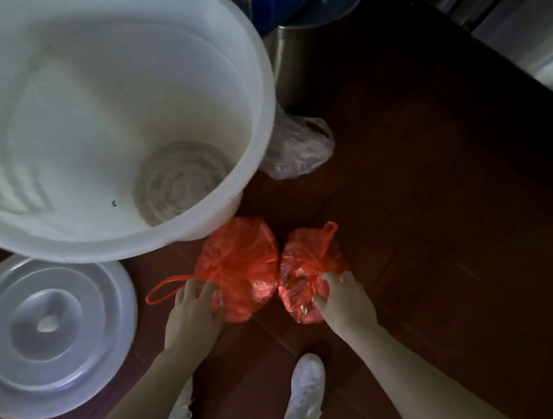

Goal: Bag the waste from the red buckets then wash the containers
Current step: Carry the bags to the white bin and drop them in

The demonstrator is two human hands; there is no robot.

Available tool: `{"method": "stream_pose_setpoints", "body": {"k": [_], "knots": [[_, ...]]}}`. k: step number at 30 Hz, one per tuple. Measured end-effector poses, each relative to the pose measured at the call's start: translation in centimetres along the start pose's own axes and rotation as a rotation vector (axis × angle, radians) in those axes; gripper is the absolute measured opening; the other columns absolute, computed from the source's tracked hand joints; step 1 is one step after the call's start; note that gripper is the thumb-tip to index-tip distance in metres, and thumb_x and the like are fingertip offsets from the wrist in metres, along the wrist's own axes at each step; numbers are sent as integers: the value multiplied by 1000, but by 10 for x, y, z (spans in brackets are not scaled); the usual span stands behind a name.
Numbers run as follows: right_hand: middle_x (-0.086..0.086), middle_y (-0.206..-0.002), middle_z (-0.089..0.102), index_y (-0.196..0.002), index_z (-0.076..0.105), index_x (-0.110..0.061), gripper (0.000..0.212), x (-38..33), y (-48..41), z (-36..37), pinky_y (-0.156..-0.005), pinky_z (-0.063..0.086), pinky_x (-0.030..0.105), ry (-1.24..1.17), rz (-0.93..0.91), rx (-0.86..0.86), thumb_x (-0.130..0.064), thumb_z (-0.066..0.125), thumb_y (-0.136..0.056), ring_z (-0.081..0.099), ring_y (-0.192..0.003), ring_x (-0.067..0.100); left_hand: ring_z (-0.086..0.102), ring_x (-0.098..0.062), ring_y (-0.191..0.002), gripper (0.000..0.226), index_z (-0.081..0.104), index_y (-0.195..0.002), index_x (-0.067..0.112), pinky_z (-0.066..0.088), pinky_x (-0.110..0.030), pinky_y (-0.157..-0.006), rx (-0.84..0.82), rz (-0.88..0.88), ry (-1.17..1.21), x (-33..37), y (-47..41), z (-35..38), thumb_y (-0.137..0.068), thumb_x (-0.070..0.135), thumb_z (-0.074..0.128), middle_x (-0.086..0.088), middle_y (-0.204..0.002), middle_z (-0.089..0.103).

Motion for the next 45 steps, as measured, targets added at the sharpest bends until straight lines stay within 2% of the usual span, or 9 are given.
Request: {"method": "stream_pose_setpoints", "body": {"k": [4,9,14,19,24,31,38,41,45], "knots": [[4,-146,32,-145,29,-34,58,18,-61,37,-100,44,46,-38,40,-26,-44,53,-93,38,-131,28,37,-35,-130,51,45,-141,17,40,-45,-103,-99,21,-161,-6,-52,56,-92,26,57,-12,-143,35],[7,-145,32,-145,27,-37,61,39,-132,86,-96,46,46,-75,73,-46,-48,54,-92,43,-128,34,18,-37,-143,62,24,-150,33,41,-48,-105,-159,-32,-393,-25,-106,107,-95,26,52,-10,-153,16],[5,-135,44,-139,38,-29,52,42,-153,114,-95,49,39,-111,17,26,-32,60,-92,56,-115,27,47,-31,-122,48,37,-141,26,48,-42,-94,-136,-33,-428,-37,-128,129,-95,16,48,-9,-143,35],[2,-113,58,-115,57,-20,22,39,-146,98,-88,51,34,-122,-32,155,-15,54,-94,61,-103,21,53,-33,-112,38,51,-129,15,46,-41,-90,-88,21,-266,-31,-113,121,-92,7,47,-11,-130,48],[2,-105,61,-103,61,-16,20,36,-112,62,-86,49,35,-83,-41,155,-23,69,-86,62,-99,23,62,-30,-92,27,68,-106,10,49,-37,-79,-94,114,-140,2,-83,83,-86,0,55,-7,-106,61],[0,-97,62,-93,62,-17,18,40,-18,-9,-78,46,30,-127,-29,177,-20,73,-79,63,-92,21,63,-20,-97,26,67,-105,18,48,-28,-85,-101,214,-66,70,-34,6,-90,1,54,3,-107,62],[-1,-80,66,-77,67,-15,18,16,106,-133,-76,50,35,-278,-76,312,-6,77,-65,63,-77,19,62,-13,-96,20,70,-100,18,48,-25,-87,-101,358,53,132,40,-105,-87,5,61,8,-106,60],[-3,-76,65,-74,67,-17,21,-4,162,-191,-75,51,35,-265,-123,375,-4,79,-62,62,-74,15,62,-11,-87,20,71,-93,16,49,-21,-80,-87,432,127,152,69,-163,-79,1,68,15,-96,54],[-8,-76,63,-74,67,-20,23,-41,234,-274,-70,44,23,-196,-160,457,-7,82,-62,59,-70,9,54,-5,-77,21,71,-86,15,41,-13,-69,-35,565,179,181,109,-251,-72,0,69,16,-91,51]]}}
Point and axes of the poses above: each hand's wrist, its own y-axis away from the middle knuckle, its own z-axis out of the palm, x = y × z, the point moved 9 cm from there along -y, towards the middle knuckle
